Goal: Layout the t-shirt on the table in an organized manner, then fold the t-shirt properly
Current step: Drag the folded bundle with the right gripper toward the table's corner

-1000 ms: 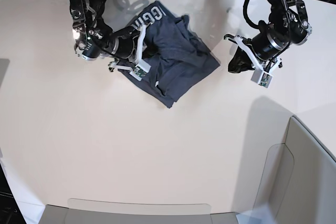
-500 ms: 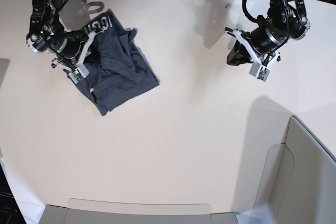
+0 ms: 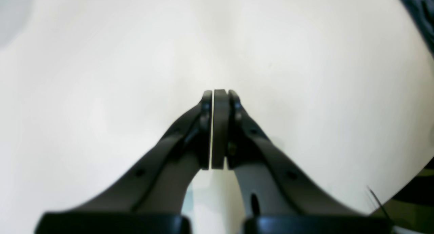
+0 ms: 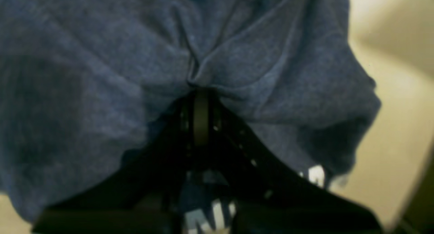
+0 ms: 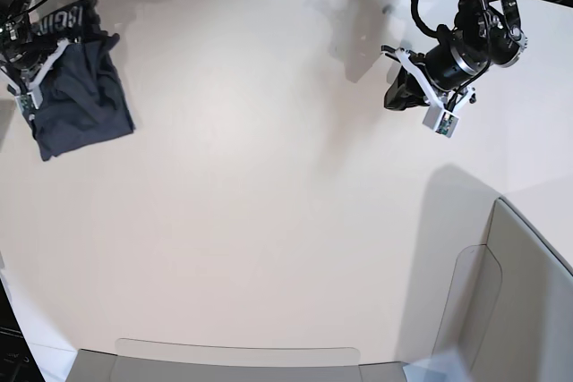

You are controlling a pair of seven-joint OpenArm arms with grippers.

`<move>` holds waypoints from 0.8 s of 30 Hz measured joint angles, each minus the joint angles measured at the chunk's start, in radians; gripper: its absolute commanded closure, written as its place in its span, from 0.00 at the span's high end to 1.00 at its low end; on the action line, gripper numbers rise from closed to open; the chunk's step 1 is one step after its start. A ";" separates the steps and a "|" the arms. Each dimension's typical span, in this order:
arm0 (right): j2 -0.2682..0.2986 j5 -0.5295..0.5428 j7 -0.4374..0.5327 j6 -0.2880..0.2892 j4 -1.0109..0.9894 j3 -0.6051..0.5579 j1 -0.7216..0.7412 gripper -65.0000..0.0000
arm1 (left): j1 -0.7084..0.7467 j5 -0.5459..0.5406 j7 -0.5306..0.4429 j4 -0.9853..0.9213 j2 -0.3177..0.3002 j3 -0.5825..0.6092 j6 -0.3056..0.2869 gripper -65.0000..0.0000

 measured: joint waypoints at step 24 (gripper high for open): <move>-0.129 -0.259 -0.005 -0.020 -0.077 0.139 0.172 0.00 | 0.043 0.000 0.002 0.000 0.000 0.000 0.000 0.00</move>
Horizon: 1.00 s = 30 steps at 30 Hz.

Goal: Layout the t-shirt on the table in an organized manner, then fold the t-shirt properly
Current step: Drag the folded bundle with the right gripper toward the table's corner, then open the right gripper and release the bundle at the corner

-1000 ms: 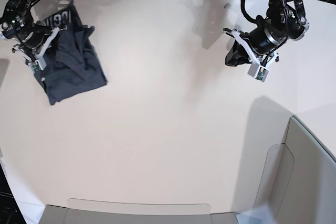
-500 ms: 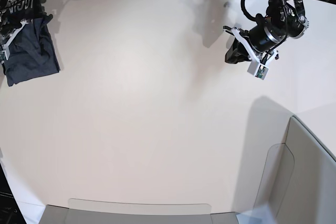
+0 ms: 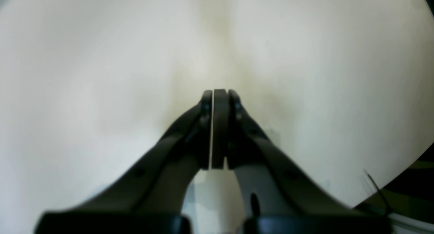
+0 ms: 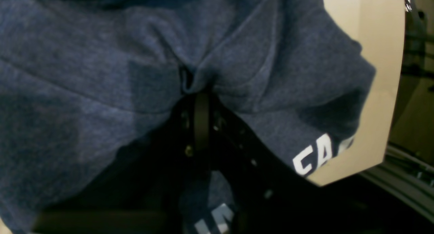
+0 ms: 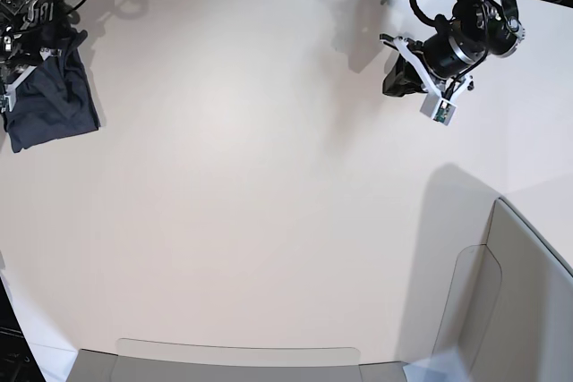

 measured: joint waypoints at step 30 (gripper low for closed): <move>-0.077 0.173 0.006 0.002 -0.013 0.329 0.042 0.00 | 0.016 -0.001 -0.001 0.000 0.002 0.055 0.000 0.00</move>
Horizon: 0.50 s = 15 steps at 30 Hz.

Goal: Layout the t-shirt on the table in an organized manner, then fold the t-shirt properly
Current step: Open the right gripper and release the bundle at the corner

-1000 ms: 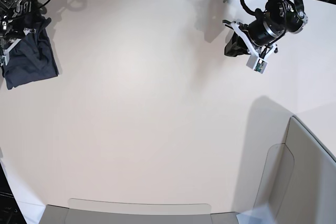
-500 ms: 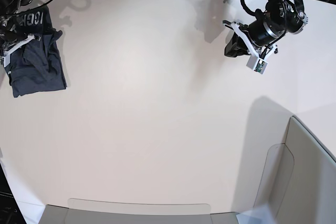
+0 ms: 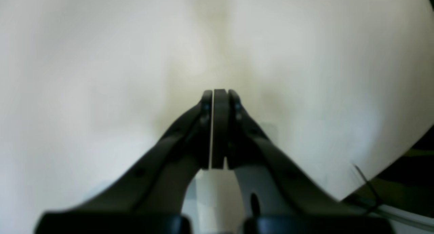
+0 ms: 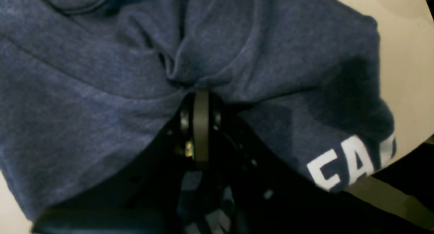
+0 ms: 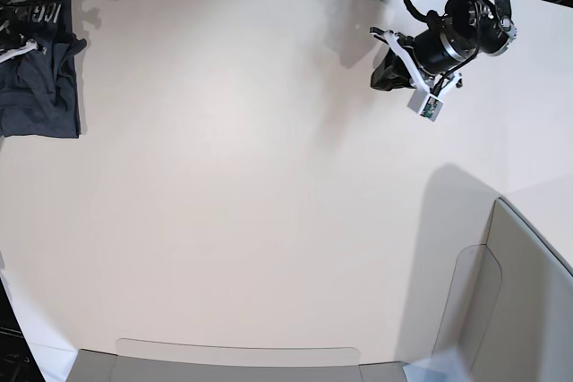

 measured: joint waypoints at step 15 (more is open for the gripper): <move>-0.010 0.035 -0.113 0.003 0.092 0.002 0.098 0.00 | -0.002 0.001 -0.002 0.001 0.017 0.009 0.000 0.00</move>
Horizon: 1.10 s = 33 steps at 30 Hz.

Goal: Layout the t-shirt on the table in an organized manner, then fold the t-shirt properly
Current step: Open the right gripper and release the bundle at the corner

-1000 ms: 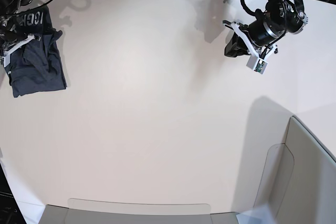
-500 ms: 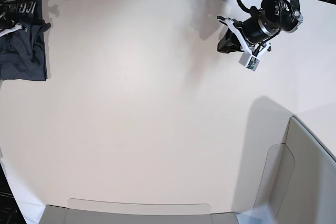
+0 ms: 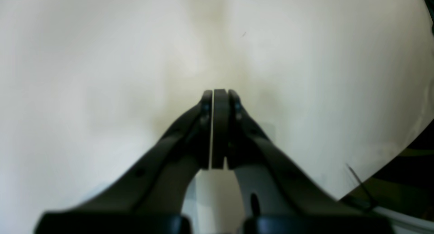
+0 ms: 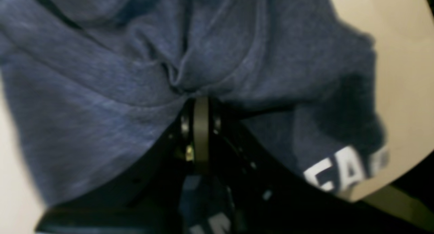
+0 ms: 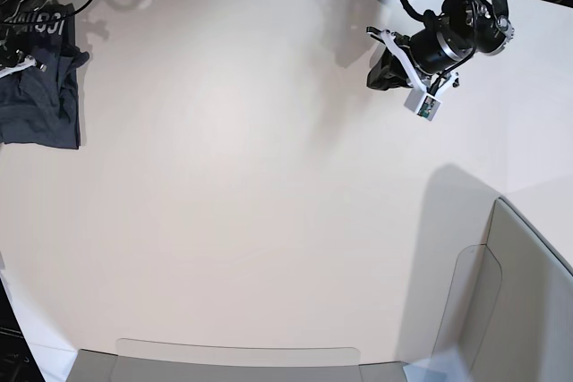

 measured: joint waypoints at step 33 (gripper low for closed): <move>-0.089 0.287 0.000 0.000 0.360 -0.555 -0.227 0.00 | -0.020 -0.005 -0.011 0.036 -0.023 -0.022 -0.001 0.00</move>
